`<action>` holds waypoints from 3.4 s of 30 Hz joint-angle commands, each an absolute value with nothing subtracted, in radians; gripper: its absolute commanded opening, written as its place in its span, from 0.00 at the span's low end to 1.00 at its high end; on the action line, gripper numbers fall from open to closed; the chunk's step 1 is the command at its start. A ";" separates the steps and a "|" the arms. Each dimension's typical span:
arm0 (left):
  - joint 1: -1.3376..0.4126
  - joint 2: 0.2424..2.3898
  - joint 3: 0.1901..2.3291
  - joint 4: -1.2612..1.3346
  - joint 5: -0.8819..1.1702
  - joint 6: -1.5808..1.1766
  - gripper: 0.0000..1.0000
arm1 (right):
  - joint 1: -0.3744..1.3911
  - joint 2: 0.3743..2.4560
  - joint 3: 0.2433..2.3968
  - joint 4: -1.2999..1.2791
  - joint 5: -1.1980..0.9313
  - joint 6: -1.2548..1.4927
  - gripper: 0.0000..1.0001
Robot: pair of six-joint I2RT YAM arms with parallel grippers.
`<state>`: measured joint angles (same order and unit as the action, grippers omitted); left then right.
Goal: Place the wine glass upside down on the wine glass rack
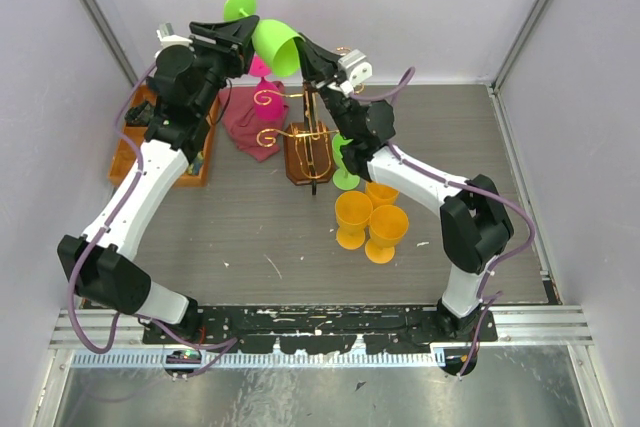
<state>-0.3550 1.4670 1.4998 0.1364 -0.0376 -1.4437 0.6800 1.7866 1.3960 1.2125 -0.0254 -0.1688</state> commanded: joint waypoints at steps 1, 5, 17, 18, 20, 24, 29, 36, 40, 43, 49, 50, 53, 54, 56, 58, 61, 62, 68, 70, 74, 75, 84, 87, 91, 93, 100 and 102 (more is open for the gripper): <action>-0.358 1.428 1.474 0.182 -0.042 -1.432 0.54 | 0.691 1.734 1.385 1.271 -0.065 -0.147 0.01; -0.359 1.419 1.463 0.186 -0.055 -1.432 0.54 | 0.691 1.724 1.372 1.267 -0.080 -0.138 0.01; -0.358 1.432 1.469 0.199 -0.066 -1.434 0.55 | 0.692 1.706 1.345 1.272 -0.081 -0.150 0.00; -0.358 1.434 1.470 0.202 -0.067 -1.434 0.53 | 0.691 1.706 1.344 1.272 -0.081 -0.151 0.01; -0.358 1.439 1.470 0.211 -0.065 -1.432 0.47 | 0.692 1.706 1.343 1.273 -0.083 -0.152 0.00; -0.358 1.445 1.472 0.220 -0.062 -1.429 0.36 | 0.692 1.707 1.343 1.278 -0.080 -0.156 0.01; -0.357 1.447 1.468 0.248 -0.067 -1.415 0.25 | 0.690 1.708 1.336 1.296 -0.095 -0.154 0.00; -0.347 1.450 1.469 0.274 -0.054 -1.405 0.20 | 0.691 1.703 1.327 1.298 -0.101 -0.163 0.00; -0.344 1.454 1.472 0.277 -0.045 -1.408 0.28 | 0.691 1.703 1.328 1.298 -0.108 -0.165 0.00; -0.342 1.458 1.475 0.280 -0.040 -1.413 0.32 | 0.691 1.701 1.330 1.296 -0.115 -0.161 0.00; -0.341 1.467 1.482 0.287 -0.030 -1.421 0.32 | 0.690 1.704 1.334 1.297 -0.124 -0.152 0.00; -0.341 1.468 1.482 0.288 -0.027 -1.422 0.32 | 0.692 1.704 1.335 1.297 -0.125 -0.149 0.00; -0.339 1.472 1.481 0.292 -0.021 -1.426 0.32 | 0.691 1.704 1.335 1.300 -0.130 -0.143 0.00; -0.339 1.472 1.481 0.295 -0.019 -1.428 0.32 | 0.691 1.705 1.334 1.301 -0.134 -0.142 0.00; -0.338 1.476 1.480 0.308 -0.013 -1.428 0.26 | 0.691 1.706 1.335 1.300 -0.138 -0.138 0.00; -0.335 1.481 1.477 0.327 -0.002 -1.429 0.16 | 0.691 1.706 1.333 1.299 -0.141 -0.137 0.01; -0.332 1.484 1.471 0.362 0.010 -1.432 0.00 | 0.691 1.706 1.331 1.298 -0.141 -0.137 0.07; -0.331 1.485 1.468 0.374 0.013 -1.434 0.00 | 0.690 1.706 1.330 1.297 -0.141 -0.137 0.10; -0.311 1.475 1.447 0.441 0.012 -1.417 0.00 | 0.691 1.693 1.310 1.285 -0.123 -0.144 0.27; -0.301 1.470 1.447 0.455 0.012 -1.402 0.00 | 0.690 1.686 1.300 1.279 -0.108 -0.157 0.33; -0.281 1.464 1.448 0.469 0.022 -1.371 0.00 | 0.691 1.674 1.287 1.261 -0.079 -0.183 0.45; -0.271 1.463 1.447 0.475 0.026 -1.365 0.00 | 0.691 1.671 1.283 1.255 -0.071 -0.192 0.53; -0.118 1.420 1.414 0.483 0.115 -1.114 0.00 | 0.688 1.605 1.233 1.106 0.026 -0.274 0.76; -0.112 1.388 1.418 0.399 0.174 -0.793 0.00 | 0.679 1.588 1.263 1.010 0.072 -0.302 0.80; -0.112 1.336 1.315 0.348 0.205 -0.437 0.00 | 0.663 1.559 1.286 0.913 0.162 -0.320 0.83; -0.113 1.298 1.228 0.373 0.205 -0.331 0.00 | 0.647 1.538 1.273 0.895 0.191 -0.319 0.83; -0.113 1.149 0.968 0.449 0.190 -0.064 0.00 | 0.581 1.453 1.203 0.827 0.209 -0.311 0.84; -0.112 1.128 0.890 0.525 0.213 -0.068 0.00 | 0.566 1.435 1.187 0.810 0.210 -0.311 0.85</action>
<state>-0.1139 1.1870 0.9955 0.3889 0.1856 -0.2222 0.5938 1.5120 1.2045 0.8272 0.1795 -0.3077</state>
